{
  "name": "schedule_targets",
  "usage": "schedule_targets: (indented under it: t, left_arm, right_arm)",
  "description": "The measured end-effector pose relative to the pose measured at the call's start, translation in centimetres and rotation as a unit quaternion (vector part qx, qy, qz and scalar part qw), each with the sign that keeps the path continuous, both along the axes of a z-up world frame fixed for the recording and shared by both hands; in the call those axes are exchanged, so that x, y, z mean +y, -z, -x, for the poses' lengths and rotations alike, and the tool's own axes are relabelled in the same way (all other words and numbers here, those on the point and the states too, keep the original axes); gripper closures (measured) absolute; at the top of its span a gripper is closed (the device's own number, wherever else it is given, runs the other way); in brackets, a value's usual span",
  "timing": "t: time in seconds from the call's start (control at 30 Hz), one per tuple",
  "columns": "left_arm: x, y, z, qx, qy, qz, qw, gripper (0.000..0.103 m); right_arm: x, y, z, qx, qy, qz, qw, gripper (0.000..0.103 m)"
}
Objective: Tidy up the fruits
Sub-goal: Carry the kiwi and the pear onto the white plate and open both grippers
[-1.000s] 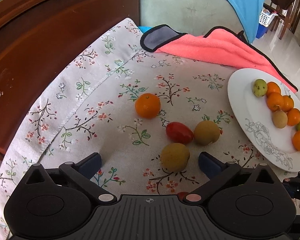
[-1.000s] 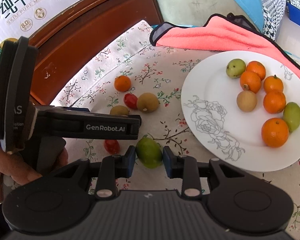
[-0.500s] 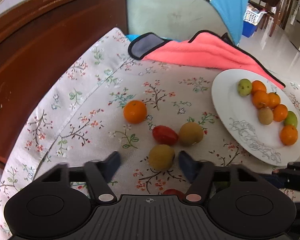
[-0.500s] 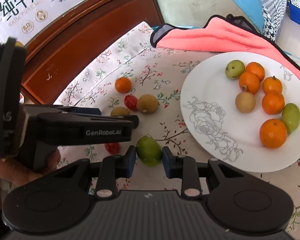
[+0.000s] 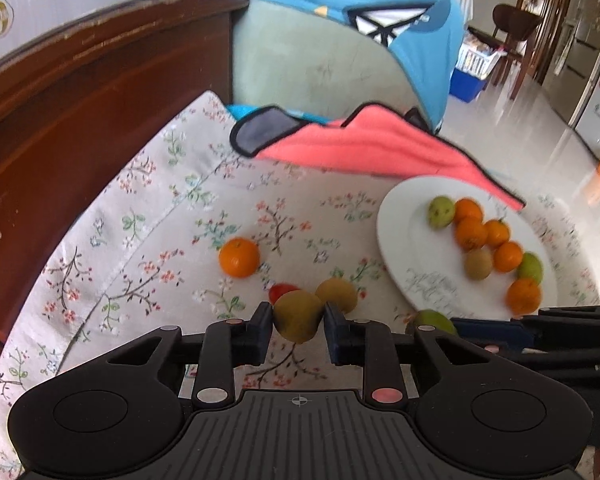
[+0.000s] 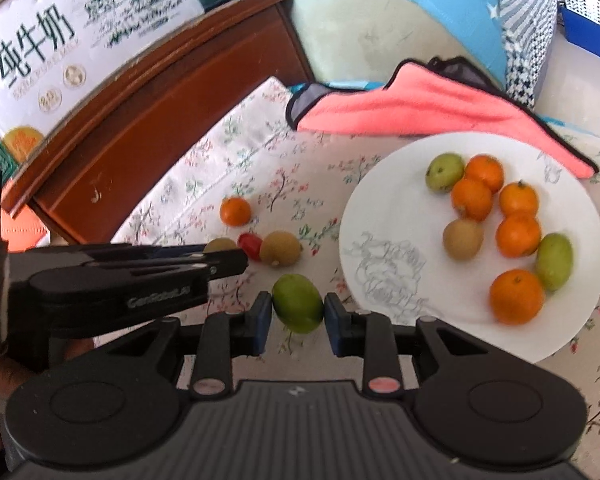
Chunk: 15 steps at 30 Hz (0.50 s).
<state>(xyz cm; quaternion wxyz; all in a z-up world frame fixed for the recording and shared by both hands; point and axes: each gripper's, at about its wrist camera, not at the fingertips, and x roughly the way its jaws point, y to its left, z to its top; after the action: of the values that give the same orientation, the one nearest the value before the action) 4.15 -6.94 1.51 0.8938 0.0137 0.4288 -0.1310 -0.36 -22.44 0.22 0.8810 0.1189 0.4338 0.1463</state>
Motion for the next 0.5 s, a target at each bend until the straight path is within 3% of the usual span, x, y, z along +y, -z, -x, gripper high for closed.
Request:
schedule_targets:
  t: [0.5]
  left_arm:
    - [-3.0,-2.8,0.2,-0.033,0.021,0.033,0.9987,0.078]
  right_arm:
    - [-6.6,-4.2,-0.6,-0.053,0.09,-0.038,0.994,0.074]
